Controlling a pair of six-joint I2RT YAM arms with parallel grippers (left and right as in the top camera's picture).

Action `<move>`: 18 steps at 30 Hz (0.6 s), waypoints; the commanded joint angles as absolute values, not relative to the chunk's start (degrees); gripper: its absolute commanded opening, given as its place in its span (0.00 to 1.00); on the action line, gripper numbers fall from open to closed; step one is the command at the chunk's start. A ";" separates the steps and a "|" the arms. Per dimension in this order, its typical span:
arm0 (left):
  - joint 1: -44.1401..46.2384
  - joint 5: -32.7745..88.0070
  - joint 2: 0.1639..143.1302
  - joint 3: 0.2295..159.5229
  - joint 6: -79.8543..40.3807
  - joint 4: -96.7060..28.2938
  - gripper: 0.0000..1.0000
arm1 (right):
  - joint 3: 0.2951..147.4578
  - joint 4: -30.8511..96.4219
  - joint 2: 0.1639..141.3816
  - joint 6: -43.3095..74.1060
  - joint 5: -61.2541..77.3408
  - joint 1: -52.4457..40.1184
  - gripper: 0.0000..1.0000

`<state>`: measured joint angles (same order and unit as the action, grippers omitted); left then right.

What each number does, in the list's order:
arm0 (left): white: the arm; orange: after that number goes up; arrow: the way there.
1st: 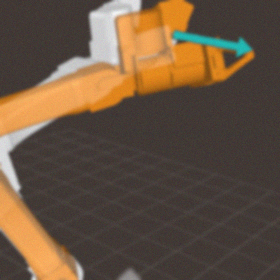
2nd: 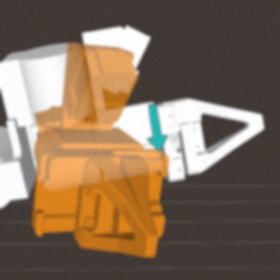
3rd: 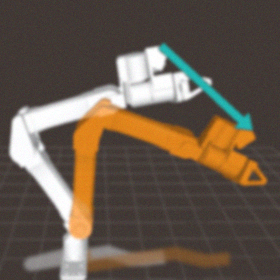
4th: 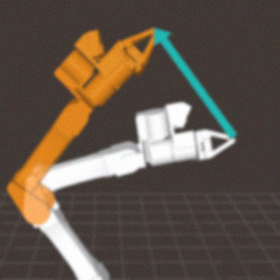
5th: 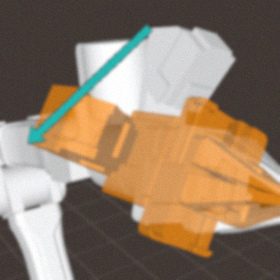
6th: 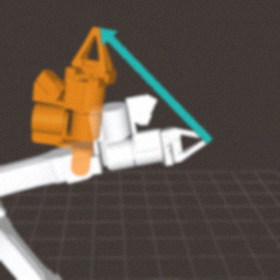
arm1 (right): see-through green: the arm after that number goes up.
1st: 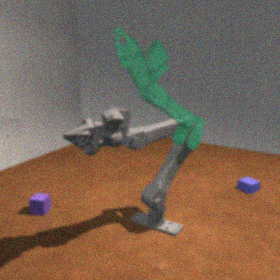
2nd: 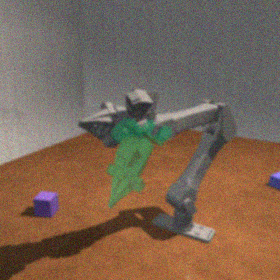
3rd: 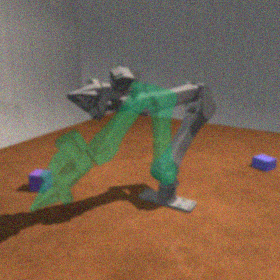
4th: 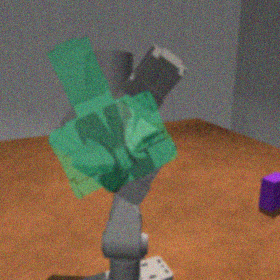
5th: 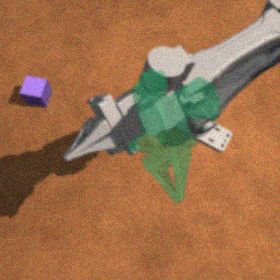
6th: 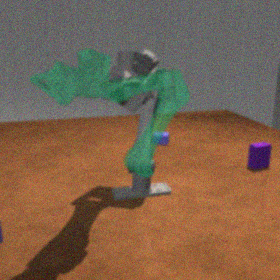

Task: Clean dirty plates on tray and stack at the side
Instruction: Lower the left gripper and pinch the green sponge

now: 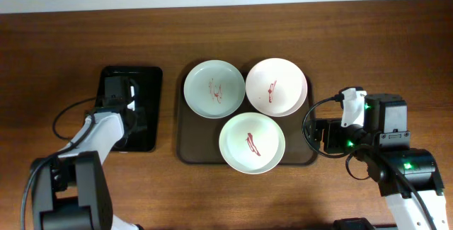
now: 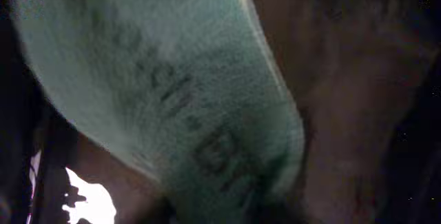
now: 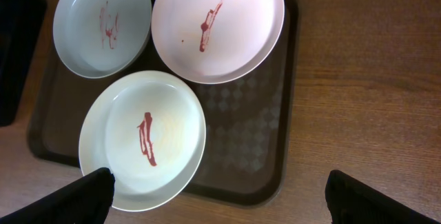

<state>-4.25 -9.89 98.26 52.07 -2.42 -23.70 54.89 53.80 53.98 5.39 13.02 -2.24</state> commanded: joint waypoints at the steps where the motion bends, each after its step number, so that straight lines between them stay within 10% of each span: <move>1: -4.29 -9.93 93.84 52.45 -2.31 -24.38 0.65 | 55.94 53.82 54.11 5.34 13.32 -2.57 0.99; 7: -4.29 -9.93 93.62 52.45 -2.33 -23.77 0.87 | 55.94 53.82 54.11 5.34 13.32 -2.57 0.99; 18: -5.08 -10.37 96.18 52.45 -2.35 -17.78 0.92 | 55.94 53.89 54.11 5.37 13.32 -2.57 0.99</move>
